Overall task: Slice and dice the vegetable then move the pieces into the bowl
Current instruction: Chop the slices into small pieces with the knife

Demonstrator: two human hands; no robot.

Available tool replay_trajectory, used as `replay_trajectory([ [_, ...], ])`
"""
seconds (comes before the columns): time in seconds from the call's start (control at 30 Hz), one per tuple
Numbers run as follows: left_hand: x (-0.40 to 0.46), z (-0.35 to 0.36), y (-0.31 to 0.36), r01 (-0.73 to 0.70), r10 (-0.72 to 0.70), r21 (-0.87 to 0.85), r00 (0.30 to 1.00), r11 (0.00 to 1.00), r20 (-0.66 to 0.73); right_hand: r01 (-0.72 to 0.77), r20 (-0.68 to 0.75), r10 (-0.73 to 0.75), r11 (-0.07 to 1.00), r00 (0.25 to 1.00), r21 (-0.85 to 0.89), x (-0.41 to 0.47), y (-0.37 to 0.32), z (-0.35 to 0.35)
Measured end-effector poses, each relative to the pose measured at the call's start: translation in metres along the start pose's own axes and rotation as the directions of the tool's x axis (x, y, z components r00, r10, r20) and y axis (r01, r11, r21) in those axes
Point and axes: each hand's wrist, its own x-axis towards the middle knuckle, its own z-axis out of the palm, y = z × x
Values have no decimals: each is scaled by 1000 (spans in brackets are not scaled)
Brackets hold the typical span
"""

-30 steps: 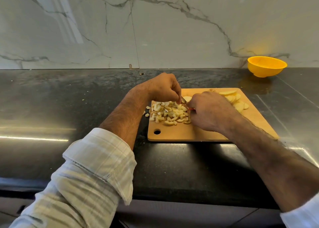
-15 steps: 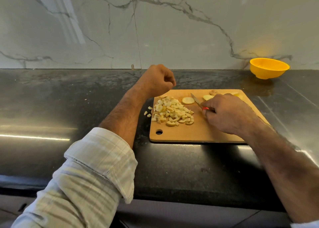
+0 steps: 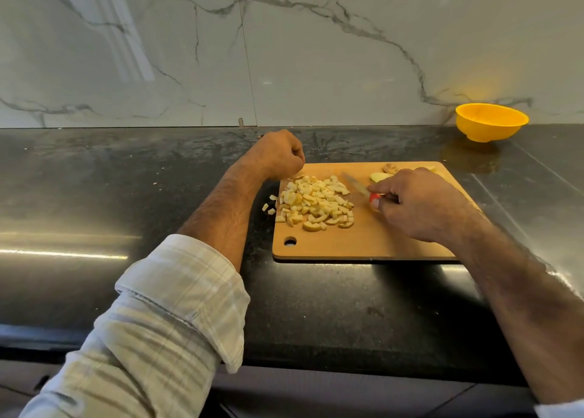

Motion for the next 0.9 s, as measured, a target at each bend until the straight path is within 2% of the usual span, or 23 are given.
replay_trajectory([
  [0.1,3,2,-2,41,-36,-97,998,994,55,36,4,-37,998,999,56,-1,-1,1],
  [0.23,3,2,-1,69,-43,-267,994,961,105,-4,-101,9,999,995,53,3,3,2],
  [0.37,2,1,0,58,-8,-410,992,910,122,-14,-48,15,1000,999,20,5,-1,7],
  [0.47,4,3,-3,-2,14,-324,999,946,37,48,-57,-46,998,997,31,2,-3,6],
  [0.63,5,7,-2,-126,112,-94,983,988,-145,113,-333,-53,980,941,162,-4,10,-7],
  [0.7,3,6,8,-171,162,-37,971,985,-175,89,-400,14,967,916,238,-2,23,-13],
  [0.77,-1,9,26,-225,219,-15,960,974,-174,44,-432,141,919,891,391,2,43,-19],
  [0.83,-5,18,50,-269,265,-20,957,963,-121,-4,-403,287,819,869,574,4,62,-22],
  [0.9,-8,31,73,-293,293,8,956,956,-8,-23,-377,348,761,858,648,4,73,-20],
])
